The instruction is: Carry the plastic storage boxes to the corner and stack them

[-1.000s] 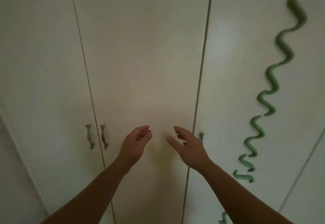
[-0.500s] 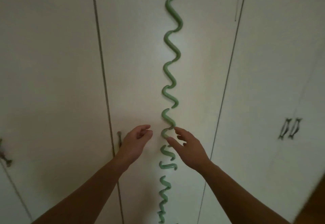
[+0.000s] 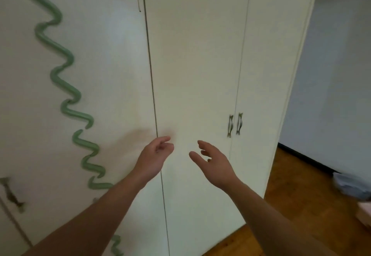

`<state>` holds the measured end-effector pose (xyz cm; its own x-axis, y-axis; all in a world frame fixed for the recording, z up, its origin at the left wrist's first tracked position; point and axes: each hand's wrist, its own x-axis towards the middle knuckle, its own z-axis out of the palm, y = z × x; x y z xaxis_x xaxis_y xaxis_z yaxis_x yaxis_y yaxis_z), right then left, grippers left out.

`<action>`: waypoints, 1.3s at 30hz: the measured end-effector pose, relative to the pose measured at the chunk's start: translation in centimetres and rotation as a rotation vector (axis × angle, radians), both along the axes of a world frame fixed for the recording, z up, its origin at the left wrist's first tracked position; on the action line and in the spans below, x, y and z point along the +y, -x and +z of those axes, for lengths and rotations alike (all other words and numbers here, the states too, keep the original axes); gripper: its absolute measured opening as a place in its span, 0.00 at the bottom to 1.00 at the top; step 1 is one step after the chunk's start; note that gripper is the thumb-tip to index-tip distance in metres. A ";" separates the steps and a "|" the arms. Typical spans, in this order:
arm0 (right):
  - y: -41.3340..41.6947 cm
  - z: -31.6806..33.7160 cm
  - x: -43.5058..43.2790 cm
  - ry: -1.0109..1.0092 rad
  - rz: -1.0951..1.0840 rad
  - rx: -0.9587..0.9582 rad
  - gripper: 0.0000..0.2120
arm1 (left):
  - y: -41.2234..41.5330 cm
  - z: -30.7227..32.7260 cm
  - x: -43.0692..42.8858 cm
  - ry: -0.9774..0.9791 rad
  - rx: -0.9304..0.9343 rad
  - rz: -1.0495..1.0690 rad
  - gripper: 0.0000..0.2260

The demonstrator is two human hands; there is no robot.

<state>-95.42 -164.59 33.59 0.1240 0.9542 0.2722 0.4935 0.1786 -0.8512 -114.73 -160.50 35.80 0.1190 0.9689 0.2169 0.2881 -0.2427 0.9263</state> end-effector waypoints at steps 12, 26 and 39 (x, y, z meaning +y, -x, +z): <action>-15.6 -2.0 -4.8 0.057 -0.331 0.019 0.32 | -18.0 -1.6 1.0 0.061 0.037 -0.316 0.11; -34.5 -3.5 -6.1 0.176 -0.762 0.016 0.33 | -42.2 -3.8 4.8 0.028 0.118 -0.699 0.13; -50.2 -2.9 -6.1 0.185 -1.004 0.097 0.31 | -61.9 -3.7 7.8 -0.002 0.128 -0.912 0.14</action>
